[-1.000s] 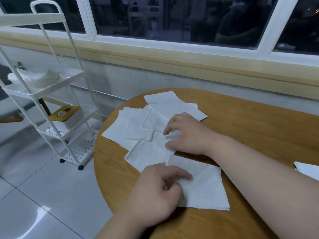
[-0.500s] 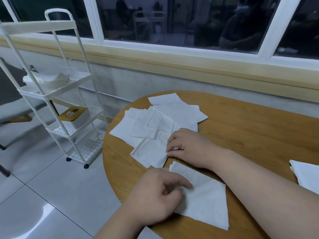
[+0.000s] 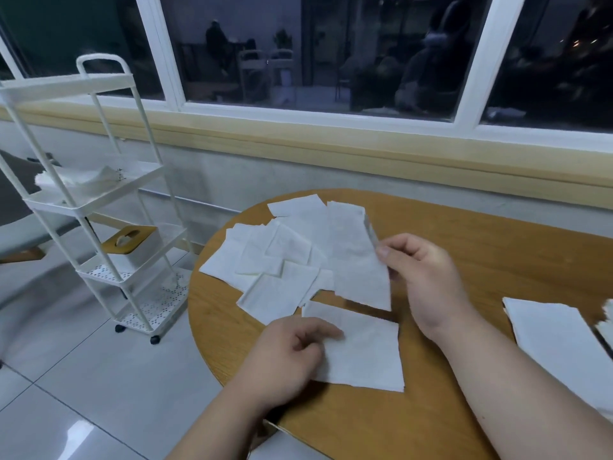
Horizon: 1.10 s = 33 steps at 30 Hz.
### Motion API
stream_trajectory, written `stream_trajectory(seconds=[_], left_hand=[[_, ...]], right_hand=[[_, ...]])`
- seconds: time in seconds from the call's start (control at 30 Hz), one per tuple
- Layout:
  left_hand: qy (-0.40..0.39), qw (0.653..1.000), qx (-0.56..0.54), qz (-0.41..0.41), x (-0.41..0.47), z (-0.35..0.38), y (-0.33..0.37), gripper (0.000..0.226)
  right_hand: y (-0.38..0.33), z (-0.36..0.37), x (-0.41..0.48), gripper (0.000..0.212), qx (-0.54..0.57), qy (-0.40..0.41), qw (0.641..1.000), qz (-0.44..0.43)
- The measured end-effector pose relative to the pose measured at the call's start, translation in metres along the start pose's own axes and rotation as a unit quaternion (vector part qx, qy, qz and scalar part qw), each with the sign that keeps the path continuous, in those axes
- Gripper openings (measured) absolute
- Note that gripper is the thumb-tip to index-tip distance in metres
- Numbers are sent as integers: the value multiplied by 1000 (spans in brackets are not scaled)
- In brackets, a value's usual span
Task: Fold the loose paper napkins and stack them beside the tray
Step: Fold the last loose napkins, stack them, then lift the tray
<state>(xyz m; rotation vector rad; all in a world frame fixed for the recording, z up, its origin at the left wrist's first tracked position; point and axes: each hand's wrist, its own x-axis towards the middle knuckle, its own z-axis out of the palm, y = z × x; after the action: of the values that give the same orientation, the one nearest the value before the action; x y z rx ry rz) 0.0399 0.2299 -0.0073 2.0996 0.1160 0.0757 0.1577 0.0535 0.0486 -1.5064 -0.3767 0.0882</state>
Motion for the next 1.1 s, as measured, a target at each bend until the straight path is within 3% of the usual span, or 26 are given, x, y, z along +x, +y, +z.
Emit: stream_trajectory(seconds=[0.1,0.23,0.4,0.53,0.7,0.97,1.1], left_hand=[[10,998,-55,-33,0,8,6,46],[-30,995,-91,-17,-6,30,13,42],[-25,994,-98,50,-8,25,14,43],[-15,992,-72,102,-13,22,20,60],[-14,994,-32,104,-13,24,20,68],[-16,997,13,70,-14,24,22,71],[-41,997,22,66,-12,26,22,54]], right_hand=[[-4,-29,-31,15,64,83,994,31],[0,-52,-66,14,-71,176,981,-28],[26,-45,-94,8,-251,55,963,-84],[52,-35,-100,17,-420,-24,881,-215],[51,-27,-103,15,-475,-62,833,-279],[51,-31,-107,10,-486,-93,820,-287],[53,-31,-107,18,-513,-129,811,-250]])
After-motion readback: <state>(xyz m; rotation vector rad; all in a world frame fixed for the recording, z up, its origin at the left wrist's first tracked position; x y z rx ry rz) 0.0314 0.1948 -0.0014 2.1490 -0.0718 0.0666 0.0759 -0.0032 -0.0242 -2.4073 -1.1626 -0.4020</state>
